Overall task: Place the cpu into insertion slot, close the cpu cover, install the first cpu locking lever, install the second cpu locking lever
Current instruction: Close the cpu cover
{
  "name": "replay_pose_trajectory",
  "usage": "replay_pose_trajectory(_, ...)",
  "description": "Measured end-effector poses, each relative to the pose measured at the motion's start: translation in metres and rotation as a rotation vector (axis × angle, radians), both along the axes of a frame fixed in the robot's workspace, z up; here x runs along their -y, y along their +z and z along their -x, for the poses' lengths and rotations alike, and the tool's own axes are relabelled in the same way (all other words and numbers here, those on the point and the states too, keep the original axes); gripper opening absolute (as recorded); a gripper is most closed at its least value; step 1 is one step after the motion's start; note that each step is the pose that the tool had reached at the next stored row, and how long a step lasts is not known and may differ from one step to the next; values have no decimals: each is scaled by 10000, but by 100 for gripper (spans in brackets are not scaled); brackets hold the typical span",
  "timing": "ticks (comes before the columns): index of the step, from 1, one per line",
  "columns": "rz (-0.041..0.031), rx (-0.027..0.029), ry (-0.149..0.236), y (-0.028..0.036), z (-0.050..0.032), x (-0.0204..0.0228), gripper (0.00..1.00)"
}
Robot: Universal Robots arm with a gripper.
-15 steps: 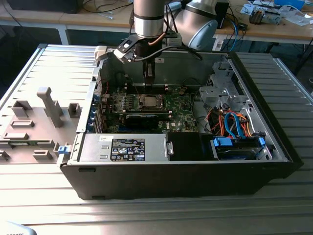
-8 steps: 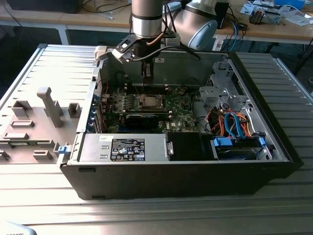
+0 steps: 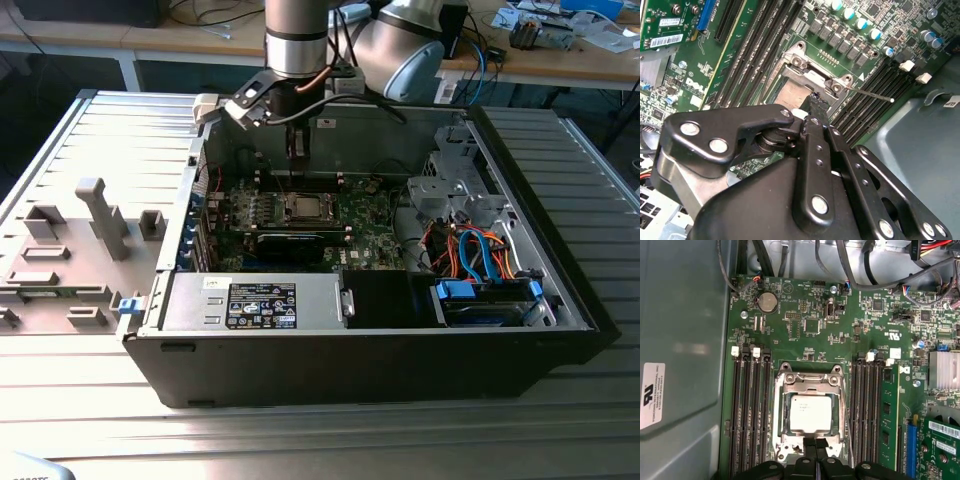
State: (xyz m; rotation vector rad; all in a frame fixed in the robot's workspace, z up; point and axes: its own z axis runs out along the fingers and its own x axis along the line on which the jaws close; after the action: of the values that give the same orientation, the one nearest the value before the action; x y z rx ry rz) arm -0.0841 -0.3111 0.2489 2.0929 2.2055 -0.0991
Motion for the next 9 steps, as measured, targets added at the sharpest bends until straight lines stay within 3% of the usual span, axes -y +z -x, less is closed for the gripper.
replay_pose_trajectory(9, 0, 0, 0, -3, 50, 0, 11)
